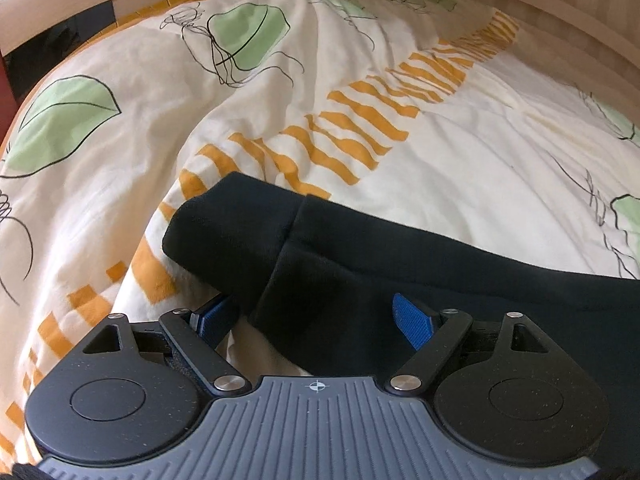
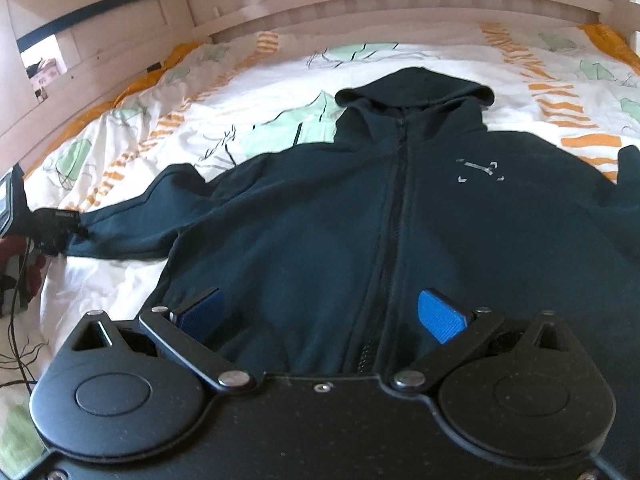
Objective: Fold large clothes
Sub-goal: 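Grasp the sleeve cuff nearest the left tool and lift it, then carry the held sleeve across the hoodie body and open the left tool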
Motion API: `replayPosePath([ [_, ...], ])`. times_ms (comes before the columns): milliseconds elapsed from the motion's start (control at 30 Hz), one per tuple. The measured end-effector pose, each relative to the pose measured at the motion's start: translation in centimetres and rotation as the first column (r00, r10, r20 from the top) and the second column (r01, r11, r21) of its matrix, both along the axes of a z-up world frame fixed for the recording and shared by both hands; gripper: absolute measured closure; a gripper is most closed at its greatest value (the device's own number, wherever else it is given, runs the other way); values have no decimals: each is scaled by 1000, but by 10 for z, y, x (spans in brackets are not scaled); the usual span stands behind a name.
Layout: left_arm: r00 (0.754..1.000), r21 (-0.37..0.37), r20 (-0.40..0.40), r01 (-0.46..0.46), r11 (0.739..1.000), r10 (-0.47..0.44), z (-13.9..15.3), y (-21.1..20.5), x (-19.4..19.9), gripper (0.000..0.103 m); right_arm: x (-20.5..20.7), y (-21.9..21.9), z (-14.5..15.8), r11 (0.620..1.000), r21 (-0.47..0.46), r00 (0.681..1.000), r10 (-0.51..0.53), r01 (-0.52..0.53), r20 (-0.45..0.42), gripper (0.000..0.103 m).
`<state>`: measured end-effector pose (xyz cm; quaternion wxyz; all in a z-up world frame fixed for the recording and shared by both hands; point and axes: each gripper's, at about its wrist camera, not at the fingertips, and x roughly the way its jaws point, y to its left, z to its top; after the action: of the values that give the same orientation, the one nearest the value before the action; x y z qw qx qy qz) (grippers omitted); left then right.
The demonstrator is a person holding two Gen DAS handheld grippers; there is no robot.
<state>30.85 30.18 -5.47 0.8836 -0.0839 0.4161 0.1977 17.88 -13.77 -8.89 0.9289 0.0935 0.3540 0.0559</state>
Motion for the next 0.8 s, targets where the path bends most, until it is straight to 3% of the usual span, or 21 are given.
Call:
replayPosePath([
  [67, 1000, 13, 25, 16, 1000, -17, 1, -1, 1, 58, 1, 1, -3, 1000, -2, 1000, 3, -3, -13, 1],
  [100, 999, 27, 35, 16, 1000, -17, 4, -2, 1, 81, 1, 2, -4, 1000, -4, 1000, 6, -6, -21, 1],
  [167, 998, 18, 61, 20, 1000, -21, 11, -3, 0, 88, 1, 2, -6, 1000, -9, 999, 10, -10, -31, 1],
  [300, 987, 24, 145, 70, 997, -73, 46, -16, -4, 88, -2, -1, -10, 1000, -20, 999, 11, -12, -41, 1],
  [467, 950, 33, 239, 199, 980, -201, 106, -59, -9, 88, -8, -9, -14, 1000, -5, 998, -7, 7, -58, 1],
  [667, 862, 54, 331, 389, 919, -384, 166, -139, -19, 88, -26, -21, -13, 1000, 19, 998, -21, 23, -58, 1],
  [800, 793, 44, 357, 514, 857, -494, 186, -200, -26, 88, -40, -35, -13, 999, 28, 998, -41, 43, -55, 1],
])
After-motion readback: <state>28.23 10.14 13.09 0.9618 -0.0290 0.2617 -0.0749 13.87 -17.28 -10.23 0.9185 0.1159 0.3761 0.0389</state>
